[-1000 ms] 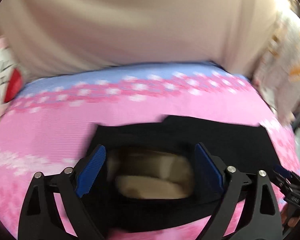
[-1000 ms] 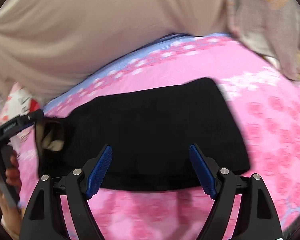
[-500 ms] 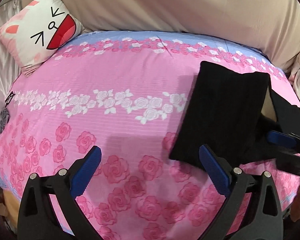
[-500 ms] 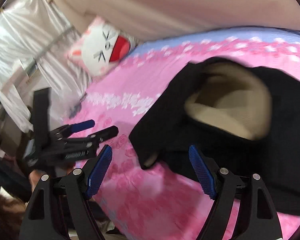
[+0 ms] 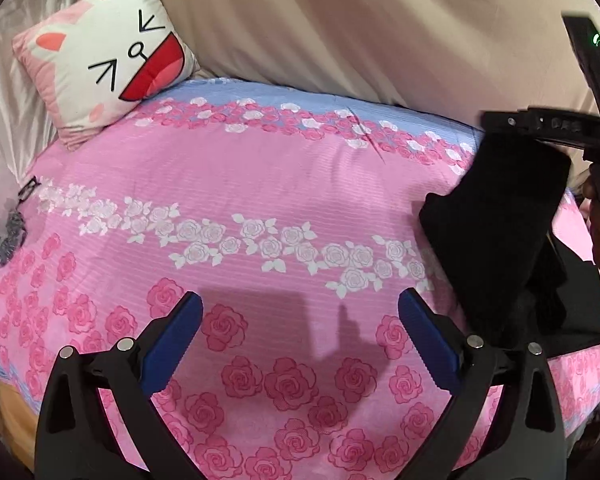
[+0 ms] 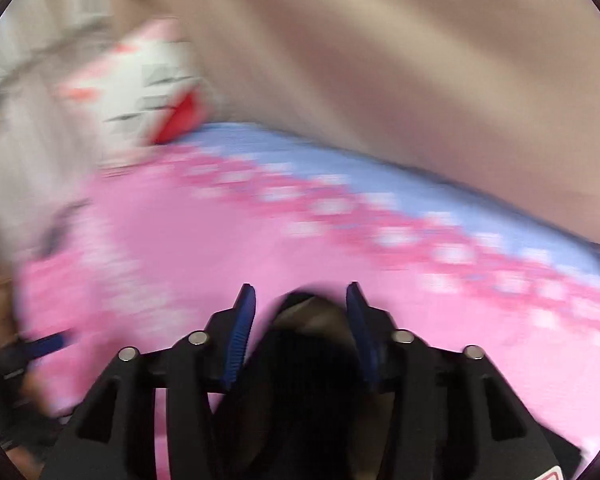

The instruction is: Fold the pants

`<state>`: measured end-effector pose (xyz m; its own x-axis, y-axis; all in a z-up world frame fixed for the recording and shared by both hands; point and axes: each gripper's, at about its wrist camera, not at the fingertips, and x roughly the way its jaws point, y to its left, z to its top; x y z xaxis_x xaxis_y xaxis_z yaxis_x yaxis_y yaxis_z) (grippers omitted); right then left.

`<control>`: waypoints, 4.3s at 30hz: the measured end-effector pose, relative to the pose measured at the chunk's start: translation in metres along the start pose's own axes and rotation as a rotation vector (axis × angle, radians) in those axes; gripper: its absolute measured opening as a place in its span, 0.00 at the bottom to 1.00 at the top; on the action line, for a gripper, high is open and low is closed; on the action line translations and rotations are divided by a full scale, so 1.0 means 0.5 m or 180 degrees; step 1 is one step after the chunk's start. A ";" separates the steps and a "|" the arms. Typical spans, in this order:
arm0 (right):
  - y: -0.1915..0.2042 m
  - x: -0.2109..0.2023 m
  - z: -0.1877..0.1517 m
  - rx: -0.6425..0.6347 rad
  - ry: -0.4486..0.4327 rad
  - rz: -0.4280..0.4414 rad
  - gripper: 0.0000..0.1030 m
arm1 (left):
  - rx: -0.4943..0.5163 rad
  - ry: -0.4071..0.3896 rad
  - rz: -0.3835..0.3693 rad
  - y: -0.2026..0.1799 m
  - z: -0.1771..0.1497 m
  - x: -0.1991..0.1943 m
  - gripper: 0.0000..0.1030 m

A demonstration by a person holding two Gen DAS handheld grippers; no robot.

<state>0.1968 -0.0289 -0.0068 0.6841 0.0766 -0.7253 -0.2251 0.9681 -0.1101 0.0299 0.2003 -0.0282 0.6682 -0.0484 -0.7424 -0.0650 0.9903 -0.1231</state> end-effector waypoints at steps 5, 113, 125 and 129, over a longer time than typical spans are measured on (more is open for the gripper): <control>-0.118 -0.107 -0.124 0.0430 -0.0255 -0.0383 0.66 | 0.0055 0.0076 0.0055 0.008 -0.006 0.031 0.93; -0.581 -0.242 -0.648 0.2820 -0.0451 -0.0121 0.20 | 0.1038 0.0074 -0.1015 -0.488 -0.016 0.017 0.92; -0.651 -0.326 -0.595 0.2491 -0.0817 0.0079 0.74 | 0.1443 0.0136 -0.0752 -0.697 -0.076 0.037 0.94; -0.611 -0.253 -0.570 0.2075 -0.0400 -0.0057 0.33 | 0.1454 0.0220 -0.0687 -0.708 -0.084 0.054 0.94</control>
<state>-0.0188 -0.4022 -0.0753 0.7684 0.0481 -0.6382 0.2259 0.9126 0.3407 0.0397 -0.1569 -0.0322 0.5790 -0.2515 -0.7756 0.4103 0.9119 0.0106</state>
